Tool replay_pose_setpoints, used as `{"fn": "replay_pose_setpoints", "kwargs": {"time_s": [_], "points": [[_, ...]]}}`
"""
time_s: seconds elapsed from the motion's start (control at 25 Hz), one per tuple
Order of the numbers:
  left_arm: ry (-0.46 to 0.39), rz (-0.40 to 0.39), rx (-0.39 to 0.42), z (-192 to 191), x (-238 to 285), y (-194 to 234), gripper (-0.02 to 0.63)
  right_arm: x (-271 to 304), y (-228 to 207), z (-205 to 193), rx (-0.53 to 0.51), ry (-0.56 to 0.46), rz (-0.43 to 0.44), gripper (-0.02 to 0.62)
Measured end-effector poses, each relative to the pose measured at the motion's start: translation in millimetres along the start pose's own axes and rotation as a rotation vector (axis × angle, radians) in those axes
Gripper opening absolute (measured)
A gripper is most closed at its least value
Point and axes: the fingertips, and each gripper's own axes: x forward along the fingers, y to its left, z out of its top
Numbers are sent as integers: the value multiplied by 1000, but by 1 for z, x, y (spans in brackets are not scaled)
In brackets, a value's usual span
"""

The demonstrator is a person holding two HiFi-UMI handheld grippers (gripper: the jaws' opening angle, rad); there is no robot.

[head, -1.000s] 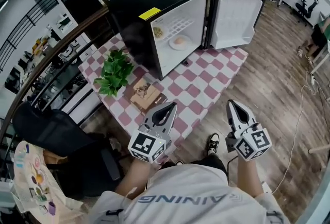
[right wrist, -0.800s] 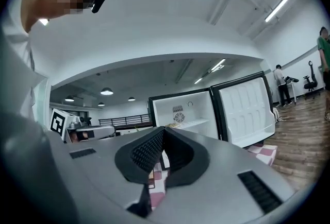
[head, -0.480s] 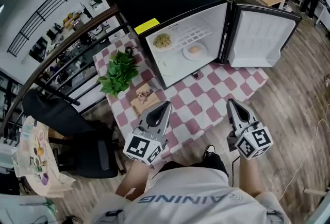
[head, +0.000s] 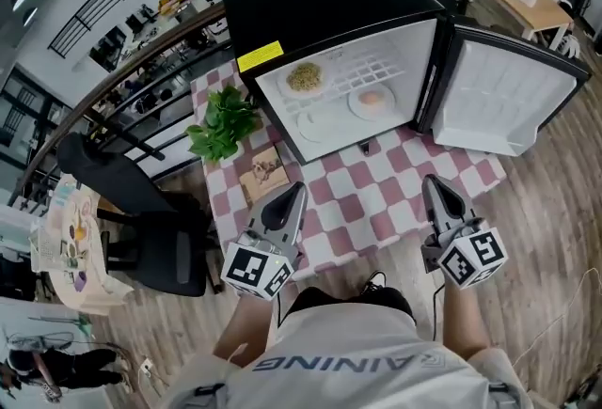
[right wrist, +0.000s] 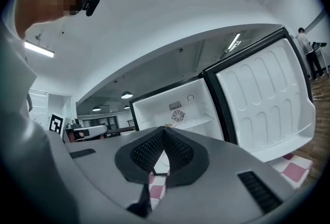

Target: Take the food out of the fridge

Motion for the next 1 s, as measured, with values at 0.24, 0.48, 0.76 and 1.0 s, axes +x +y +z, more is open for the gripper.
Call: {"fn": "replay_pose_setpoints", "kwargs": {"time_s": [0.24,0.48,0.76,1.0], "points": [[21,40,-6,-6,-9,12,9,35,13,-11,21,46,74,18],[-11,70,-39,-8,-27,44,9,65,58,-4,-37,57,132,18],[-18,87,-48,-20,-53,78,9,94,95,-23,-64,111,156,18],[-12,196,-54,-22,-75,94,9,123,108,-44,-22,173,251,19]]}}
